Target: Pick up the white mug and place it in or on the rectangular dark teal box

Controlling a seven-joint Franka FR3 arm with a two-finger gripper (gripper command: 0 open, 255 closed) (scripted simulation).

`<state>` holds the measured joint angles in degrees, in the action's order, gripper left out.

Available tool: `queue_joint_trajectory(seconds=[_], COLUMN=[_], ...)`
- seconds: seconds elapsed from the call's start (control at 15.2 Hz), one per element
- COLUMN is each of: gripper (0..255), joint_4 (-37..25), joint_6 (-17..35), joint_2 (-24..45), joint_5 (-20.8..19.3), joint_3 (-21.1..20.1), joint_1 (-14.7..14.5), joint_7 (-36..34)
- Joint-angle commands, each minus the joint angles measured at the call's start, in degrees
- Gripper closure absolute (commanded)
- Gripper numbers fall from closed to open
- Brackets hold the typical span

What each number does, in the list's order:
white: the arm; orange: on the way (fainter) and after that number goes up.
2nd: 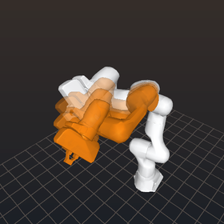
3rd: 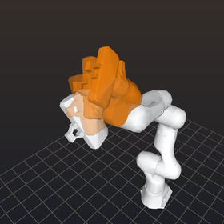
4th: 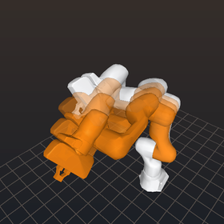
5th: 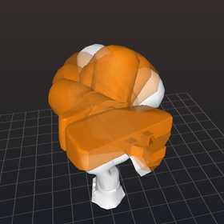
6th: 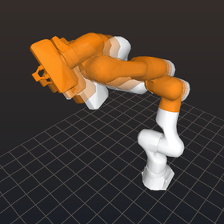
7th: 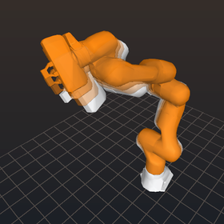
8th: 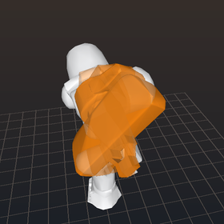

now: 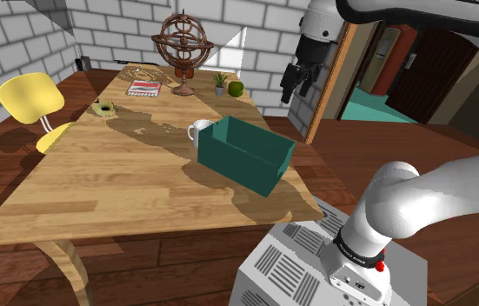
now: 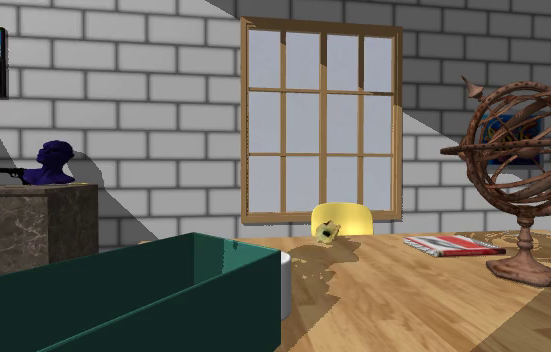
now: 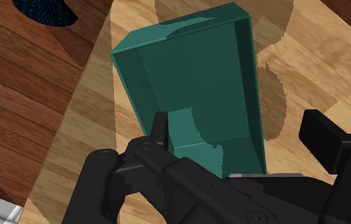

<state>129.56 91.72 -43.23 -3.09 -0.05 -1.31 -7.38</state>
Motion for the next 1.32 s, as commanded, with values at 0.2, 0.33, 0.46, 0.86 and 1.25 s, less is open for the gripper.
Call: queue_joint_trajectory(seconds=[0.2,0.33,0.46,0.86,1.25], gripper=[0,0,0,0,0], joint_4=[0.01,-0.38,-1.08,-5.04,-11.72], joint_6=[4.89,7.98,10.92,18.61,24.25], joint_2=[5.0,8.56,12.28,24.2,36.85], joint_5=[-0.18,-0.23,-0.22,0.31,1.67], joint_3=[0.88,1.46,2.01,3.55,4.77], joint_1=[0.18,0.28,0.37,0.55,0.77], joint_7=[0.59,1.0,1.43,2.9,4.7])
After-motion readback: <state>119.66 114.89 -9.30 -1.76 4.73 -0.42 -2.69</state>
